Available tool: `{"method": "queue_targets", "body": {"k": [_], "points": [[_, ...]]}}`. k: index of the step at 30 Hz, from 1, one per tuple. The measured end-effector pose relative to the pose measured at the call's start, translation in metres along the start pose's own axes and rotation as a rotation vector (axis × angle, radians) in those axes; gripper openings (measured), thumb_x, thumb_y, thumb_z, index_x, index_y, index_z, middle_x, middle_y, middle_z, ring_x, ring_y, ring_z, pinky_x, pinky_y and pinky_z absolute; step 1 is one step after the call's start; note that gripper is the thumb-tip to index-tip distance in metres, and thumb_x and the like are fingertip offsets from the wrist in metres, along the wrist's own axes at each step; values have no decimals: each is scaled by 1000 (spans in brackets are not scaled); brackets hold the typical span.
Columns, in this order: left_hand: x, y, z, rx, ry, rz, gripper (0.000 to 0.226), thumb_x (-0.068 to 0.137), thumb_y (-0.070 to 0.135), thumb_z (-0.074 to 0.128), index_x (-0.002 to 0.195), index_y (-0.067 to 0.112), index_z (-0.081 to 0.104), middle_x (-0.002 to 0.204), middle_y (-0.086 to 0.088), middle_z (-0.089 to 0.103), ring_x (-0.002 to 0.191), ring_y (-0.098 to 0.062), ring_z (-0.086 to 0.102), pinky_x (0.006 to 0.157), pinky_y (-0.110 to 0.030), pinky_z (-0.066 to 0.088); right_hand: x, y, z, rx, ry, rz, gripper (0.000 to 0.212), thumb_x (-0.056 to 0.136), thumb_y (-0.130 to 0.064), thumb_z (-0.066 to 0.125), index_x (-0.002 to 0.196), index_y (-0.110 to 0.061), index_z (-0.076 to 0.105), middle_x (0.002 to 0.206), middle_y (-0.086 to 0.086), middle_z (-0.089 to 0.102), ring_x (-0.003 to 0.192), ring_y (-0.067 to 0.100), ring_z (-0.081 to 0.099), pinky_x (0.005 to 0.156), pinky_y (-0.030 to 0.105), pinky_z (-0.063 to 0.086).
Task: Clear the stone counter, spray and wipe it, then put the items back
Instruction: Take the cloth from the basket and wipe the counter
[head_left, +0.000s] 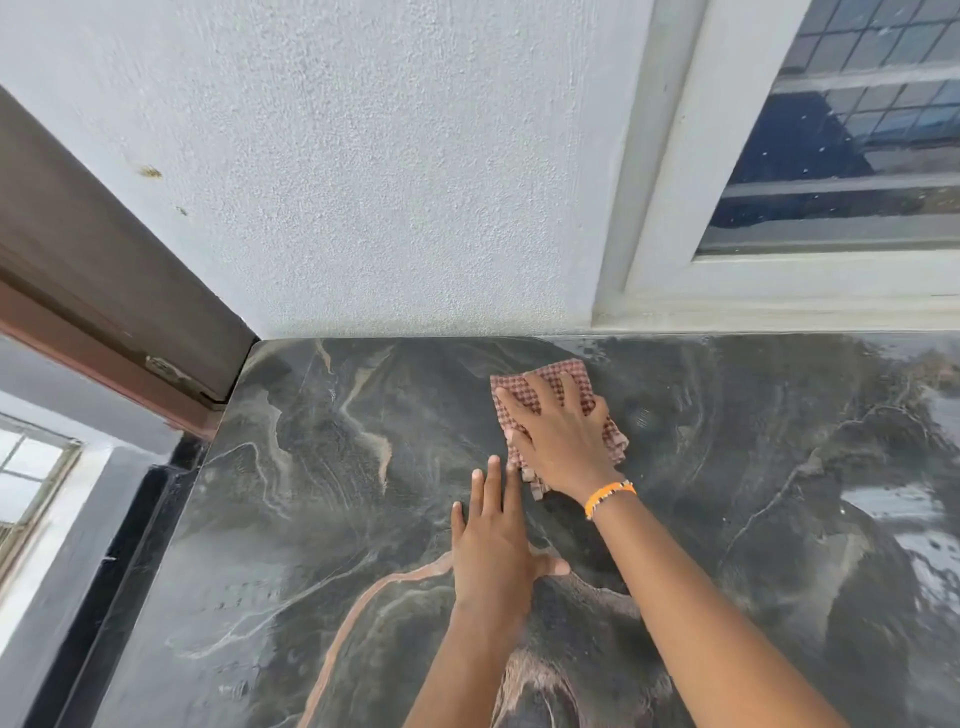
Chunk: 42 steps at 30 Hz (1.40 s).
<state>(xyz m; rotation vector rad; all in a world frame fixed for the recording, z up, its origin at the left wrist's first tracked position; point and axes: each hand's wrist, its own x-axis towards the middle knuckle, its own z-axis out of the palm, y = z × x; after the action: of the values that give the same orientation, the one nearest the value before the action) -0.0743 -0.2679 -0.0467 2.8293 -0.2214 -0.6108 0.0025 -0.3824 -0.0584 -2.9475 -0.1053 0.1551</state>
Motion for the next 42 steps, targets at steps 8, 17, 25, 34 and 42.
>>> {"method": "queue_targets", "body": {"k": [8,17,25,34,42], "points": [[4,6,-2,-5,-40,-48,113,72,48,70,147,17,-10,156,1,-15,144,-21,-12,118,-38,6,50,8,2,77,125,271,47,93,-33,39,139,-38,34,150,0,28,135,39,20,101,60,22],[6,17,-2,57,-54,-47,116,70,54,65,146,17,-16,156,-1,-17,144,-27,-14,118,-35,10,-15,151,-8,48,236,696,46,91,-31,41,136,-36,39,144,6,33,128,38,25,96,59,25],[6,16,0,71,-30,-38,115,70,56,63,146,16,-13,157,-3,-13,145,-28,-9,118,-36,14,-34,76,14,49,231,481,50,85,-36,31,133,-36,42,143,4,41,126,36,30,92,55,24],[-9,59,13,22,-103,128,107,79,44,64,145,23,-17,153,3,-26,142,-23,-22,117,-42,2,4,116,-2,59,196,405,48,88,-31,36,135,-40,39,145,0,37,124,36,32,93,52,25],[-13,73,35,63,-173,109,129,63,64,64,128,16,-36,140,4,-42,132,-21,-35,115,-47,-4,-53,235,-21,69,221,785,47,93,-30,34,140,-35,31,150,5,26,133,36,21,101,60,22]]}}
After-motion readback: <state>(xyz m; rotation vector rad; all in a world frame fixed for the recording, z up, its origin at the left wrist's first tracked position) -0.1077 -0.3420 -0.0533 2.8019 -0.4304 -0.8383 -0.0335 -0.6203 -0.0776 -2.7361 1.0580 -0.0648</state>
